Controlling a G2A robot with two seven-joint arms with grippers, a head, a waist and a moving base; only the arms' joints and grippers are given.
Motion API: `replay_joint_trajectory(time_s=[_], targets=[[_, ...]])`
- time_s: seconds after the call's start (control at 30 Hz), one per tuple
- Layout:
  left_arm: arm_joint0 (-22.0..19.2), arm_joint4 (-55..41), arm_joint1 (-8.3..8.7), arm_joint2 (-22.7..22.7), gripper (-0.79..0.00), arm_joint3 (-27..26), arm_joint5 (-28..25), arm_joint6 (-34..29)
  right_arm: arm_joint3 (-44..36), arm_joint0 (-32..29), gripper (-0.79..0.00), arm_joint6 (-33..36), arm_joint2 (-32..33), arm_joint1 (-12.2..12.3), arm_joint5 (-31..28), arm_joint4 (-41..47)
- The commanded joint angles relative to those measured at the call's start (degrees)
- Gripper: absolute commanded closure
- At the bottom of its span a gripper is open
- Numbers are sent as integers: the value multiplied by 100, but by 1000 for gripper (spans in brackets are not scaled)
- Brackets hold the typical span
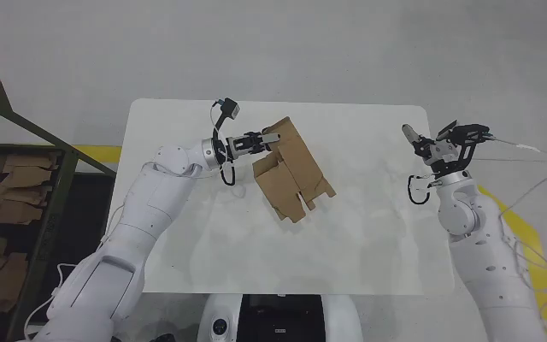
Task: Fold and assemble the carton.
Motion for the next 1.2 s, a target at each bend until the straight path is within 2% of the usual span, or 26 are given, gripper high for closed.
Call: replay_joint_trajectory(time_s=[0.0,0.23,0.43,0.53,0.73,0.83,1.03,1.17], targets=[[0,0,0,0,0,0,0,0,0,0,-785,0,0,0,0,0],[0,0,0,0,0,0,0,0,-48,-35,-785,50,-23,-8,-38,45],[0,0,0,0,0,0,0,0,-160,-89,-785,309,-106,-26,-558,214],[0,0,0,0,0,0,0,0,-190,-105,-785,451,-184,-35,-1000,378],[0,0,0,0,0,0,0,0,-30,39,-785,1101,-493,-71,-2481,1350],[0,0,0,0,0,0,0,0,174,165,-785,1440,-655,-91,-3008,1869],[0,0,0,0,0,0,0,0,588,518,-785,2792,-1177,-125,-3567,3344],[0,0,0,0,0,0,0,0,859,935,-785,4607,-1749,-134,-3439,5000]])
